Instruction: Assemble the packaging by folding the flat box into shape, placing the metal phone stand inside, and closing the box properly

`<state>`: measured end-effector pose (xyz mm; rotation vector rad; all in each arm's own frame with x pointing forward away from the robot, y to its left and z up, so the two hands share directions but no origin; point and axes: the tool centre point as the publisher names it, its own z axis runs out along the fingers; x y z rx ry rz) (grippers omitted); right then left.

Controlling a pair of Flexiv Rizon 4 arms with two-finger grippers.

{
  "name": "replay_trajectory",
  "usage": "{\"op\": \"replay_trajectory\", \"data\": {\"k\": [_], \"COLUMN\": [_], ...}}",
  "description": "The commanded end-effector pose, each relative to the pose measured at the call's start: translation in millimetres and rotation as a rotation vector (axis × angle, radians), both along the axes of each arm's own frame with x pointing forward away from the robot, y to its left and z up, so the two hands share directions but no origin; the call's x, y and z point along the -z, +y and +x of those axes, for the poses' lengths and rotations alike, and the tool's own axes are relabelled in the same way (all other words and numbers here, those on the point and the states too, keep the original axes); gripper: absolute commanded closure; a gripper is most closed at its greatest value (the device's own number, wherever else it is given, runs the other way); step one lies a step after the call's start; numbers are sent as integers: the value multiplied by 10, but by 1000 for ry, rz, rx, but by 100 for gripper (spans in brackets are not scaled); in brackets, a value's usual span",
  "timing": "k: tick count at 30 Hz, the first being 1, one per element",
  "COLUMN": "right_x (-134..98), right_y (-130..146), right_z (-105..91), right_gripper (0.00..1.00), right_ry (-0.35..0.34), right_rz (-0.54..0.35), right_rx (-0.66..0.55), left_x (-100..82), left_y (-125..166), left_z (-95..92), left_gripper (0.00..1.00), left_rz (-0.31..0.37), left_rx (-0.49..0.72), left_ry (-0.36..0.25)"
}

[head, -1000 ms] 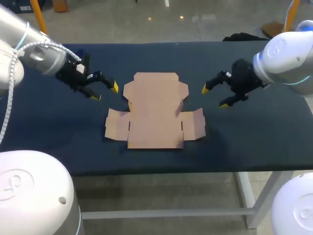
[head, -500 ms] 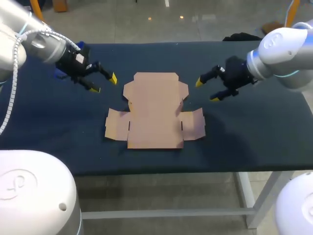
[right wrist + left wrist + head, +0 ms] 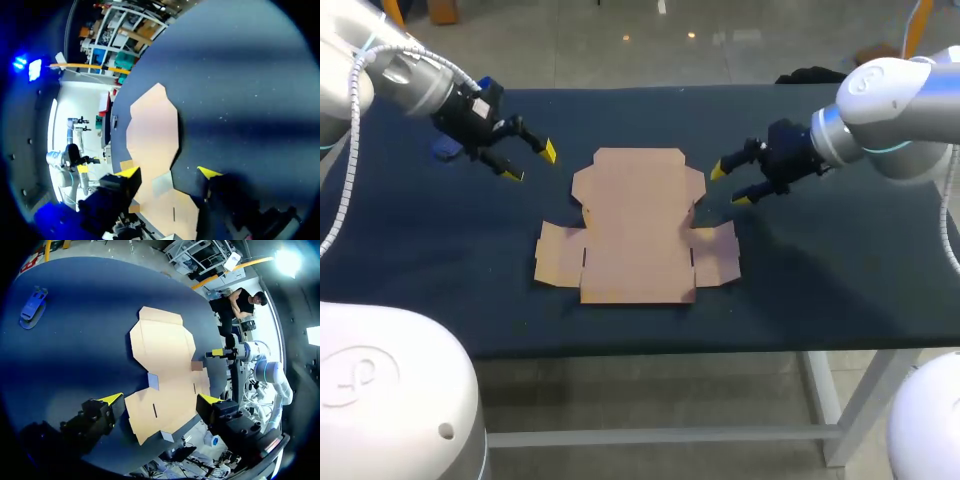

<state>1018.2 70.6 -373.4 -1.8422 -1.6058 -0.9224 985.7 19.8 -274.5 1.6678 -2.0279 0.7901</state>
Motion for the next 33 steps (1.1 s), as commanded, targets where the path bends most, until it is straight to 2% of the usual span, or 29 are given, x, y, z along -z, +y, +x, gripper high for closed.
{"op": "replay_trajectory", "data": {"k": [1, 7, 10, 21, 33], "right_x": [112, 165, 183, 297, 404], "right_y": [51, 97, 120, 179, 295], "right_z": [126, 200, 244, 405, 599], "right_gripper": [30, 39, 47, 51, 54], "right_ry": [12, -30, -44, -43, -40], "right_rz": [47, 44, 41, 21, 40], "right_rx": [-53, -70, -80, -83, -96], "left_x": [19, 34, 41, 69, 68], "left_y": [29, 54, 64, 94, 125], "left_z": [74, 96, 102, 131, 172], "left_gripper": [0, 0, 0, 0, 0], "left_rz": [6, 5, 7, 9, 9], "left_rx": [36, 34, 31, 26, 16], "left_ry": [44, 48, 52, 63, 71]}}
